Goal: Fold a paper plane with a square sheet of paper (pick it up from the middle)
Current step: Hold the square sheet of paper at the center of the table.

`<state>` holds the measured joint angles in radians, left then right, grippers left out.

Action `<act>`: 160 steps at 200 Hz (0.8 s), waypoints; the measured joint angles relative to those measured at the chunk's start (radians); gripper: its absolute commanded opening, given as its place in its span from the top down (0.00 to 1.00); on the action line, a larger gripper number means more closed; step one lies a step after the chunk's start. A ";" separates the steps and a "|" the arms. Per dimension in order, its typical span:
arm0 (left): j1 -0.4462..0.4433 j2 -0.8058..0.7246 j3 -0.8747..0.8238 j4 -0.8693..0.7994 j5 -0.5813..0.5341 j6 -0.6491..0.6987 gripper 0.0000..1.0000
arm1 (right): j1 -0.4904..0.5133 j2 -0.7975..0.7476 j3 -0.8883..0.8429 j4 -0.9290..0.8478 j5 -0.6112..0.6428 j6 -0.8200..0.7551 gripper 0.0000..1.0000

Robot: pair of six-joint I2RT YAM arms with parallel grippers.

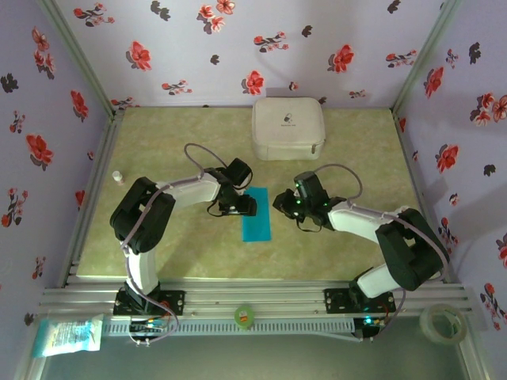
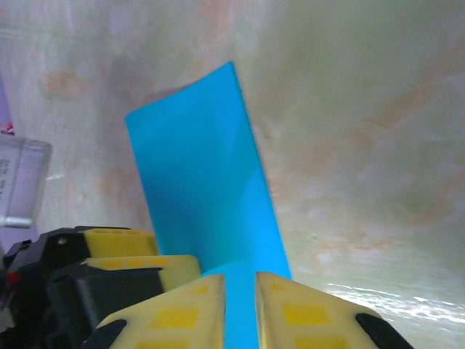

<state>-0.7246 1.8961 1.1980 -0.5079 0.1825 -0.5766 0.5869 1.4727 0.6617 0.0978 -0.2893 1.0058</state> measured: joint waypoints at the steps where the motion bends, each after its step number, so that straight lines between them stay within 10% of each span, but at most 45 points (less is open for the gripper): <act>1: 0.000 0.000 0.000 0.000 0.000 0.000 0.42 | 0.001 0.001 0.002 0.000 -0.001 -0.003 0.87; 160: 0.000 0.000 0.000 0.000 0.000 0.000 0.42 | 0.068 0.244 0.149 -0.043 -0.064 -0.056 1.00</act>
<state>-0.7250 1.8961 1.1980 -0.5076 0.1825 -0.5766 0.6548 1.7168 0.8108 0.0547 -0.3538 0.9497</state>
